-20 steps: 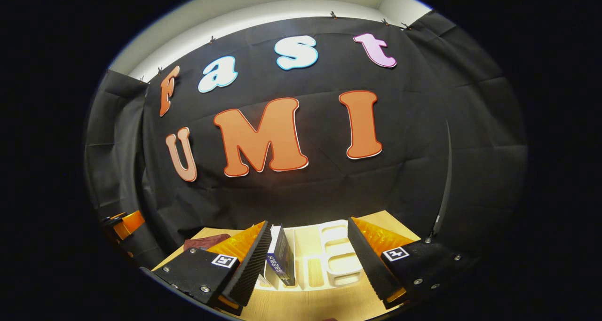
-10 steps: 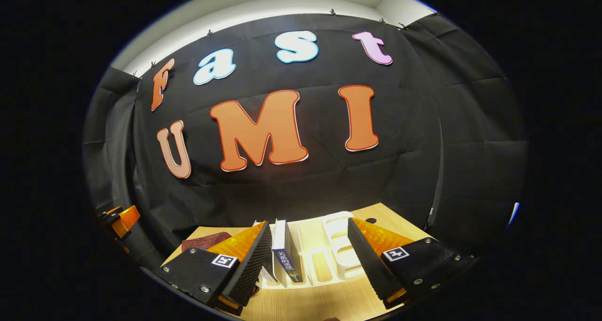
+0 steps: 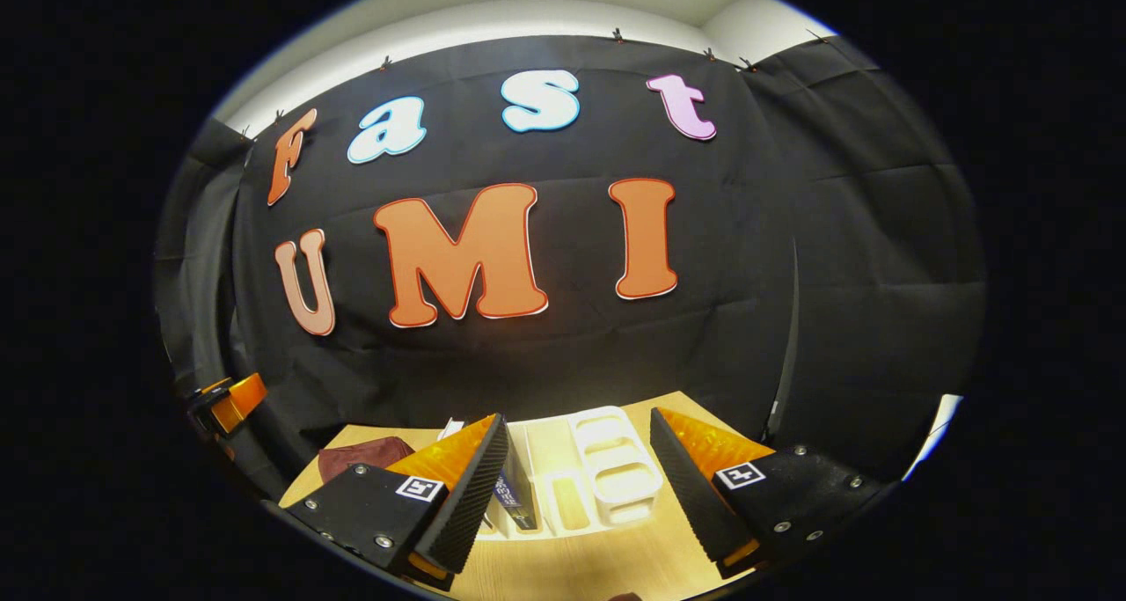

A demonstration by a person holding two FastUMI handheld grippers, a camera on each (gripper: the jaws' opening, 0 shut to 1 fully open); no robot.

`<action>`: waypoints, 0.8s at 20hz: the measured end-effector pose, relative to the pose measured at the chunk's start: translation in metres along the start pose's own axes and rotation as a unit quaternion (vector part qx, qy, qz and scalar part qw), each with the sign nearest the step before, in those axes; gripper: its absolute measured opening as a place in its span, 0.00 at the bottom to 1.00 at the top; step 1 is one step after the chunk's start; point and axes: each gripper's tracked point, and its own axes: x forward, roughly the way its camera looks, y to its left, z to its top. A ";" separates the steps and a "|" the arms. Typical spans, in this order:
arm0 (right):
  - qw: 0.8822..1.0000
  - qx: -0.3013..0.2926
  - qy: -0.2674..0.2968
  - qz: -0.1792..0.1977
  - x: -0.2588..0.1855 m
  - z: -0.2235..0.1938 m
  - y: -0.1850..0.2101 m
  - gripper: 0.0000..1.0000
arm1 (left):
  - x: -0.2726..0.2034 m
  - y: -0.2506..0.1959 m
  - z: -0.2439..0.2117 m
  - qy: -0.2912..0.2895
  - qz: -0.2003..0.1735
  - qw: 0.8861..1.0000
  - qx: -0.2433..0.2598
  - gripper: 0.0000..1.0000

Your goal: Open the schoolbag, grab two books from the bookshelf and put them into the schoolbag.

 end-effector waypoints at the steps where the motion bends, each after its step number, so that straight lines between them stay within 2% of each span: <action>1: 1.000 0.001 0.000 0.001 -0.001 0.002 -0.001 0.96 | 0.002 0.000 -0.002 0.001 0.001 1.000 0.000 0.94; 5: 1.000 0.002 -0.005 0.000 -0.005 0.008 -0.005 0.96 | 0.006 -0.006 -0.008 0.012 0.000 1.000 -0.004 0.94; 12: 1.000 -0.006 0.001 -0.010 0.000 -0.001 -0.019 0.97 | 0.013 -0.030 -0.011 0.004 -0.024 1.000 0.011 0.94; 16: 1.000 -0.005 -0.010 -0.006 0.011 0.003 -0.019 0.97 | 0.008 -0.023 -0.016 0.003 -0.015 1.000 0.014 0.94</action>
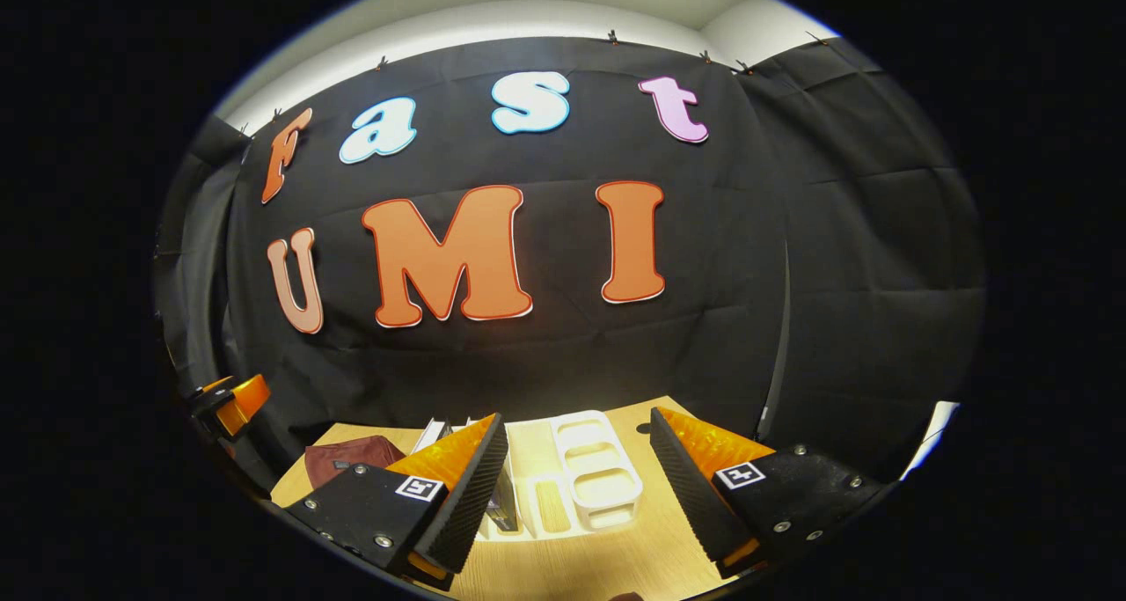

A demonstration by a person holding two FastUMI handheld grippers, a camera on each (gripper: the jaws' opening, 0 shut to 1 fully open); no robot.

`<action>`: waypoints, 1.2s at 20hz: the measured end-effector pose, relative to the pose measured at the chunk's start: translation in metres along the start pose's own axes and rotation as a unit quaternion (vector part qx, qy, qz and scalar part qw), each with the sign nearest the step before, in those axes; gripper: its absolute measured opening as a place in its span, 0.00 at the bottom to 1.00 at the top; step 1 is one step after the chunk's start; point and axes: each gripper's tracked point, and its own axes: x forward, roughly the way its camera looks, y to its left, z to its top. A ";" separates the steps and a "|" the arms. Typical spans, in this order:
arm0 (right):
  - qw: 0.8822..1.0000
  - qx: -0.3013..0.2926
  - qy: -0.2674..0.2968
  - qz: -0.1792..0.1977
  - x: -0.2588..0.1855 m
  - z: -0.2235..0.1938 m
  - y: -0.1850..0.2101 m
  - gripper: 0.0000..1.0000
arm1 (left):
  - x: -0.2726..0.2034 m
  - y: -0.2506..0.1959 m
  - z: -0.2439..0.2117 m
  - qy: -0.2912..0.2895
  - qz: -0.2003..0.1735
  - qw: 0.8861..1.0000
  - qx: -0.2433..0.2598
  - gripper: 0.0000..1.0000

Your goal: Open the schoolbag, grab two books from the bookshelf and put them into the schoolbag.

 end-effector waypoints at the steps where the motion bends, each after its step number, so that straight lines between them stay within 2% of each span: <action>1: 1.000 0.001 0.000 0.004 0.004 0.000 0.001 0.96 | -0.002 0.003 -0.004 0.003 0.003 1.000 0.002 0.94; 7: 0.999 0.001 0.027 0.028 0.033 -0.019 0.019 0.96 | -0.015 0.046 -0.032 0.025 0.056 0.997 0.039 0.94; 10: 0.999 -0.013 0.037 0.038 0.040 -0.030 0.029 0.97 | -0.022 0.068 -0.044 0.031 0.081 0.994 0.073 0.94; 12: 0.998 -0.012 0.047 0.047 0.041 -0.039 0.037 0.96 | -0.028 0.075 -0.057 0.038 0.087 0.989 0.114 0.95; 16: 0.997 -0.021 0.060 0.046 0.040 -0.052 0.040 0.97 | -0.042 0.072 -0.092 0.060 0.073 0.974 0.206 0.95; 20: 0.996 -0.017 0.077 0.037 0.038 -0.066 0.030 0.97 | -0.060 0.046 -0.154 0.109 0.025 0.958 0.264 0.95; 24: 0.995 -0.021 0.094 0.015 0.032 -0.079 0.008 0.97 | -0.078 0.020 -0.234 0.181 -0.025 0.931 0.316 0.96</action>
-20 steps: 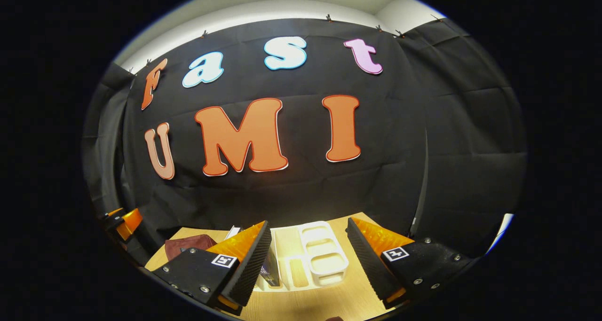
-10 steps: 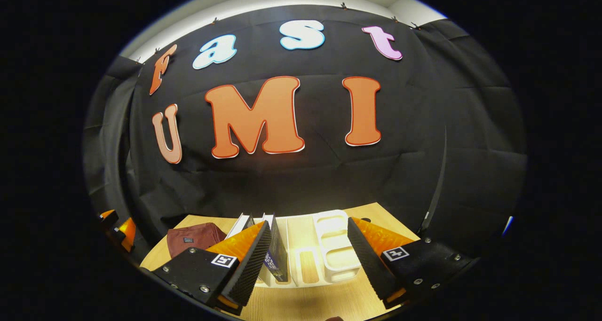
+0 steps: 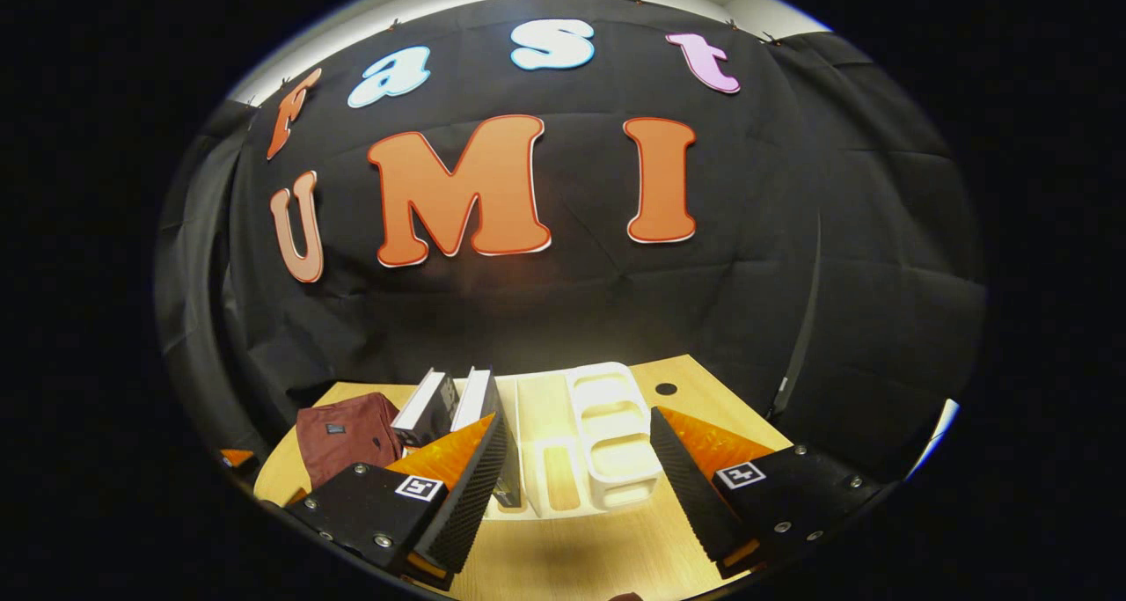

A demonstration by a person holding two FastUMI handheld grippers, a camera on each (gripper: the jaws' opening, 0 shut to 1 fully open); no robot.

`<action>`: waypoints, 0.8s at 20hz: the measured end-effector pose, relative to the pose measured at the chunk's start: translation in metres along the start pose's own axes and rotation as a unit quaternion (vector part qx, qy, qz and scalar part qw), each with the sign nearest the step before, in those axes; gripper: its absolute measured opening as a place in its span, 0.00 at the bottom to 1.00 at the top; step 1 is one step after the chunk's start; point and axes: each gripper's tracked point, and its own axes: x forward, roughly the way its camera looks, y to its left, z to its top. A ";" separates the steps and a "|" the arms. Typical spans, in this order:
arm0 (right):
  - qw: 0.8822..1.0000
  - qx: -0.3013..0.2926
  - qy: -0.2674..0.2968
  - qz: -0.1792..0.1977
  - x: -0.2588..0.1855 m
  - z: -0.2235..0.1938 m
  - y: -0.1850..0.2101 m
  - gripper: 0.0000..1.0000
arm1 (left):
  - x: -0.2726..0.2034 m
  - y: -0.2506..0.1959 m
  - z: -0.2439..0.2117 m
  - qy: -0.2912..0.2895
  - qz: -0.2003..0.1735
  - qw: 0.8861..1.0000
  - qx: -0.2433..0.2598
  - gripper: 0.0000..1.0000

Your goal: Open the schoolbag, grab two books from the bookshelf and put them into the schoolbag.

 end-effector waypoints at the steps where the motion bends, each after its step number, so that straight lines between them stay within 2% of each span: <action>1: 1.000 -0.001 0.005 -0.006 -0.001 -0.004 -0.007 0.97 | 0.003 -0.016 -0.015 0.011 -0.011 1.000 0.021 0.96; 5: 0.999 0.000 0.020 -0.029 -0.009 -0.013 -0.037 0.97 | 0.017 -0.065 -0.066 0.065 -0.050 0.991 0.108 0.96; 8: 0.998 0.000 0.023 -0.055 -0.015 -0.014 -0.066 0.97 | 0.037 -0.089 -0.077 0.070 -0.063 0.985 0.147 0.98; 11: 0.997 0.009 0.025 -0.078 -0.021 -0.015 -0.092 0.97 | 0.056 -0.099 -0.080 0.082 -0.071 0.981 0.159 0.98; 14: 0.995 0.014 0.033 -0.097 -0.026 -0.020 -0.111 0.97 | 0.072 -0.107 -0.083 0.098 -0.079 0.981 0.149 0.98; 16: 0.994 0.015 0.037 -0.106 -0.026 -0.024 -0.119 0.97 | 0.080 -0.100 -0.082 0.098 -0.072 0.980 0.158 0.98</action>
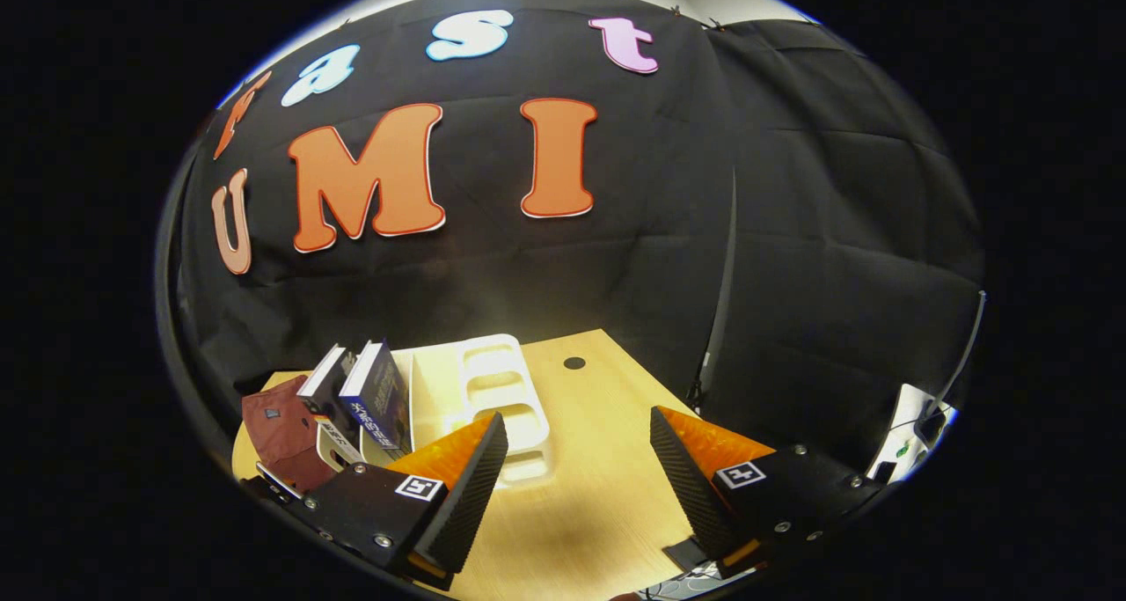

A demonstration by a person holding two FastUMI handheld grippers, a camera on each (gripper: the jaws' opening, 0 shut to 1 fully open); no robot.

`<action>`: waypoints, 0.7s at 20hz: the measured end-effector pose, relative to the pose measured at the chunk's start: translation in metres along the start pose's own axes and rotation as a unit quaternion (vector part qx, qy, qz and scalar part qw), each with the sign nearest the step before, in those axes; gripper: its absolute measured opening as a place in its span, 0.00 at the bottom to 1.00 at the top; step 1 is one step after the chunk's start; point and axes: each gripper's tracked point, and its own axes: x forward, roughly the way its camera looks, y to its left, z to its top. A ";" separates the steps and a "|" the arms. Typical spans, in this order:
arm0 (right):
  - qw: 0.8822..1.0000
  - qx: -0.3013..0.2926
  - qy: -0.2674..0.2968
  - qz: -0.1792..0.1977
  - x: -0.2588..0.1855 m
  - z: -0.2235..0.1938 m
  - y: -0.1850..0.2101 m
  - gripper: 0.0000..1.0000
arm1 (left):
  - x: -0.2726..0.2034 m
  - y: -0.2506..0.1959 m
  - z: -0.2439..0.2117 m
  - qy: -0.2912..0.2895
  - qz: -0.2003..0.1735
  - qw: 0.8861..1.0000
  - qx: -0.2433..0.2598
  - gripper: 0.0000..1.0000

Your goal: Open the schoolbag, grab two books from the bookshelf and put them into the schoolbag.

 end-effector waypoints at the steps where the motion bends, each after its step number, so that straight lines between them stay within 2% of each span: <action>1: 1.000 0.001 0.003 -0.002 0.001 -0.002 -0.001 0.97 | 0.001 0.005 0.000 0.000 0.003 1.000 0.003 0.98; 7: 1.000 0.009 0.009 0.018 0.010 -0.005 0.021 0.97 | -0.010 0.033 0.015 -0.010 0.009 1.000 0.006 0.98; 11: 0.999 0.019 0.005 0.036 0.016 -0.001 0.038 0.97 | -0.003 0.031 0.005 0.015 -0.015 1.000 0.002 0.96; 13: 0.999 0.021 0.001 0.040 0.017 0.002 0.042 0.97 | -0.005 0.030 0.008 0.017 -0.018 1.000 0.007 0.56; 14: 0.999 0.021 -0.001 0.041 0.018 0.004 0.042 0.97 | -0.006 0.030 0.008 0.019 -0.023 1.000 0.010 0.49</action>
